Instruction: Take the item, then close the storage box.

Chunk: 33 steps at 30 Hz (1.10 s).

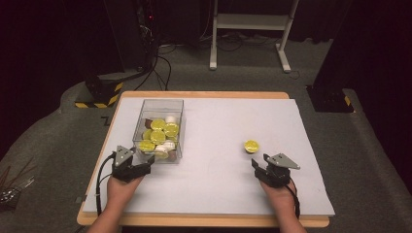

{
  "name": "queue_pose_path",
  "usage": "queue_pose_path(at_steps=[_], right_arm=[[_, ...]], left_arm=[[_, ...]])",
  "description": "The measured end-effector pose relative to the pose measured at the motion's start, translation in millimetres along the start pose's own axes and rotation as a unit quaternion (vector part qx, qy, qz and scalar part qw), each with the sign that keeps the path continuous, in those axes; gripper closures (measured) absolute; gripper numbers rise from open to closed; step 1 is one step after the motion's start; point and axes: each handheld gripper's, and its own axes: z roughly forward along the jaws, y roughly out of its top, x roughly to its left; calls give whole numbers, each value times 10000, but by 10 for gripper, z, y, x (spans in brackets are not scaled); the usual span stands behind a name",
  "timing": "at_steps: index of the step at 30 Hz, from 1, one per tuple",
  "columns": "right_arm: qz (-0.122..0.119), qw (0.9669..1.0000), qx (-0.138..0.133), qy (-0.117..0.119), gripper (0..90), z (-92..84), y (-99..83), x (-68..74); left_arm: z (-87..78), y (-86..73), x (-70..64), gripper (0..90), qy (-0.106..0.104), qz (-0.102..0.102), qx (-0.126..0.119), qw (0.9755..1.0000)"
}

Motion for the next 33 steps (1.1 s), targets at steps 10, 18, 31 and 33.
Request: queue_pose_path(at_steps=[10, 18, 31, 33], right_arm=[[-12, 10000, -7, 3, 465, -1, 1, 9], [-4, 10000, 44, 2, 465, 36, 5, 34], [-223, 9997, 48, 93, 464, 79, 54, 184], [-224, 9997, 47, 115, 464, 74, 56, 196]], left_arm=[[-8, -5, -6, 168, 83, 37, -85, 9999], [-41, -21, 107, 168, 97, -121, -205, 9997], [-29, 6, 153, 122, 71, -100, -181, 9998], [-14, 15, 145, 122, 80, -139, -192, 9997]])
